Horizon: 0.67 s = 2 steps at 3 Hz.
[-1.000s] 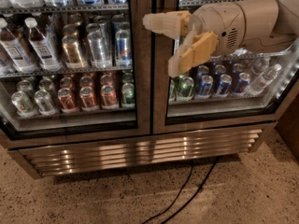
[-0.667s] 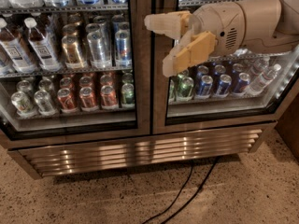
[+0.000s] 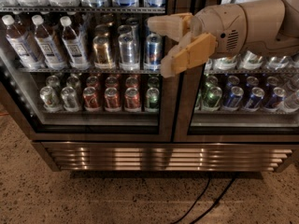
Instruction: Open left fridge door
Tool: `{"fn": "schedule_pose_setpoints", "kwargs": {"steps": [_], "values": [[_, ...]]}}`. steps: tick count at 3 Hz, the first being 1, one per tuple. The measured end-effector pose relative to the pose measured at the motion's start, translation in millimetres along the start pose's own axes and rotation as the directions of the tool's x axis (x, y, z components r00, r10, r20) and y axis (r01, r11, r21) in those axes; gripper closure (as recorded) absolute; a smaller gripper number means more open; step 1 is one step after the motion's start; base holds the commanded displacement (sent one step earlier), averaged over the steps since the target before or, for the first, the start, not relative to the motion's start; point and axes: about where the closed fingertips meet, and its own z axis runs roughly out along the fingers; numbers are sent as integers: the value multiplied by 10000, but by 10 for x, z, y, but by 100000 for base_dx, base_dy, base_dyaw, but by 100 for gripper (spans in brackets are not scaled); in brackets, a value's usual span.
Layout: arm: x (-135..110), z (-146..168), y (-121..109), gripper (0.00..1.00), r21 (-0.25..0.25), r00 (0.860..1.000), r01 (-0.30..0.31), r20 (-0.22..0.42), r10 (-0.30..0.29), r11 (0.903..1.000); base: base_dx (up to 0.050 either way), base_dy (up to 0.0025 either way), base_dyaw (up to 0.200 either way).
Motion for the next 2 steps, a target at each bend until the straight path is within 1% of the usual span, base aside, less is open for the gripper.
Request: {"fn": "schedule_pose_setpoints", "kwargs": {"steps": [1,2], "values": [[0,0,0,0,0,10000,0,0,0,10000,2782,-227,-16676],[0,0,0,0,0,10000,0,0,0,10000,3494,248,14035]]}}
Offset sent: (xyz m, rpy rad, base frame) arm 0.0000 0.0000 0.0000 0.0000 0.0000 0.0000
